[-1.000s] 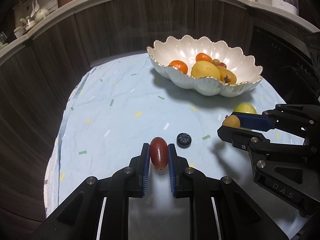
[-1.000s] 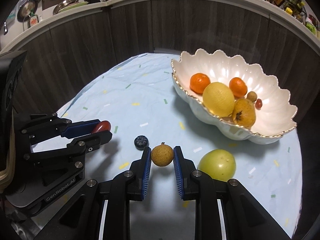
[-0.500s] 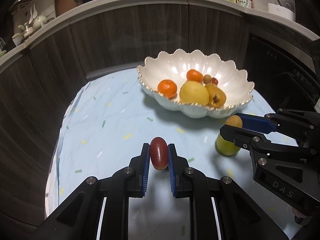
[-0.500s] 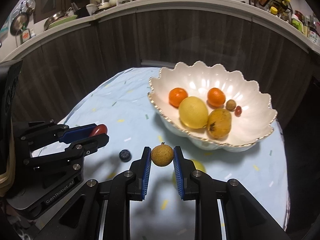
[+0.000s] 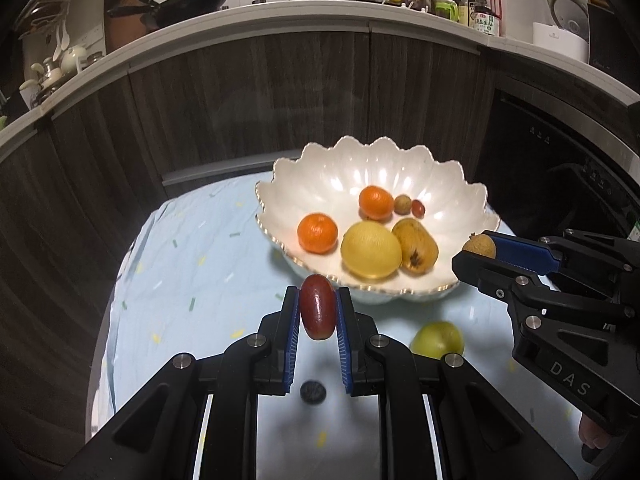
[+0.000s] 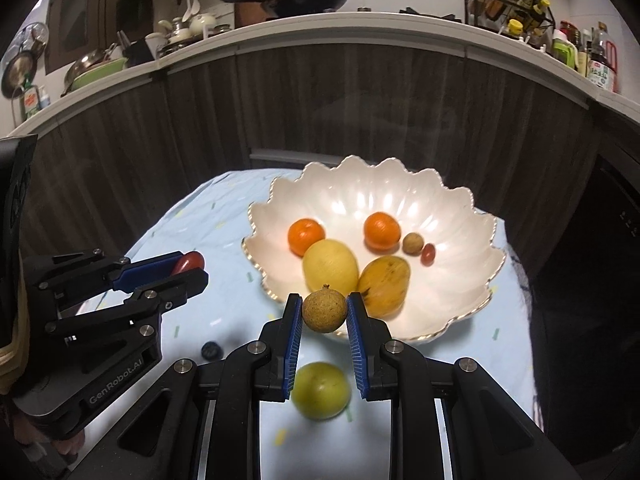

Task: Organize fruits
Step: 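Lift the jujube and brown fruit and carry both over the bowl, then open both tools to drop the jujube and brown fruit into the bowl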

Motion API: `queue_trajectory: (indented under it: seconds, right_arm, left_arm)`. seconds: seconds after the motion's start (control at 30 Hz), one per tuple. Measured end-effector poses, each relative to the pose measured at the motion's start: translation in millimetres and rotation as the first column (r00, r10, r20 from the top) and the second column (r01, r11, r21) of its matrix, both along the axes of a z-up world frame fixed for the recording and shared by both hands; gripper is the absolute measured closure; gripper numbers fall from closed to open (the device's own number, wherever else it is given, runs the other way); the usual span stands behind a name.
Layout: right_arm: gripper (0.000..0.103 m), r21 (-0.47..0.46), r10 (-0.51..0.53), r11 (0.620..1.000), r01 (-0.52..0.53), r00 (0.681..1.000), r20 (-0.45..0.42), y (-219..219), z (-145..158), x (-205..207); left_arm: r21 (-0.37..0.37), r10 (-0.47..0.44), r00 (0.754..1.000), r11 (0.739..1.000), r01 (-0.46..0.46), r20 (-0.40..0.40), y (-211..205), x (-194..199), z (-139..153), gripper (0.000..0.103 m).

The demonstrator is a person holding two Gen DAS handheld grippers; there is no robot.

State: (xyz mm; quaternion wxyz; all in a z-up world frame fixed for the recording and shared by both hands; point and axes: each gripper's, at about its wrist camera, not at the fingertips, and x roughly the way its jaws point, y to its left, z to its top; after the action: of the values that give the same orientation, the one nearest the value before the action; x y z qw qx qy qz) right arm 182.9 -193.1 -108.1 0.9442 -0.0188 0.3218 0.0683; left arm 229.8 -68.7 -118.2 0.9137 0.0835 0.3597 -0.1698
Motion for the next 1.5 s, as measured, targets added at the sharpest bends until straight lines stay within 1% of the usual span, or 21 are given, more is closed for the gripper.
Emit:
queue_trajectory:
  seconds: [0.33, 0.53, 0.87, 1.17, 1.37, 1.43, 1.5]
  right_arm:
    - [0.079, 0.006, -0.055, 0.998, 0.055, 0.998, 0.023, -19, 15, 15]
    - [0.079, 0.002, -0.095, 0.996, 0.095, 0.995, 0.024, -32, 20, 27]
    - [0.079, -0.002, -0.151, 0.989, 0.151, 0.989, 0.006, -52, 17, 49]
    - [0.079, -0.005, -0.167, 0.986, 0.167, 0.986, -0.009, -58, 12, 66]
    - [0.079, -0.015, -0.182, 0.983, 0.182, 0.983, -0.029, -59, 5, 71]
    - [0.079, -0.021, -0.19, 0.982, 0.19, 0.981, -0.034, -60, 3, 72]
    - [0.079, -0.025, -0.2, 0.98, 0.199, 0.979, -0.034, -61, 2, 72]
  left_arm:
    - [0.0, -0.014, 0.999, 1.0, 0.014, 0.031, -15, 26, 18, 0.085]
    - [-0.001, -0.02, 0.999, 1.0, 0.02, 0.035, -24, 44, 22, 0.085]
    - [0.009, -0.013, 1.0, 1.0, 0.013, 0.025, -38, 71, 19, 0.084]
    - [0.023, -0.015, 1.0, 1.0, 0.015, -0.015, -44, 92, 7, 0.084]
    - [0.029, -0.012, 0.999, 0.999, 0.013, -0.033, -47, 98, -1, 0.083]
    - [0.03, -0.011, 0.999, 0.999, 0.012, -0.039, -47, 99, -3, 0.079]
    - [0.04, -0.002, 0.999, 0.999, 0.003, -0.033, -46, 99, -4, 0.066]
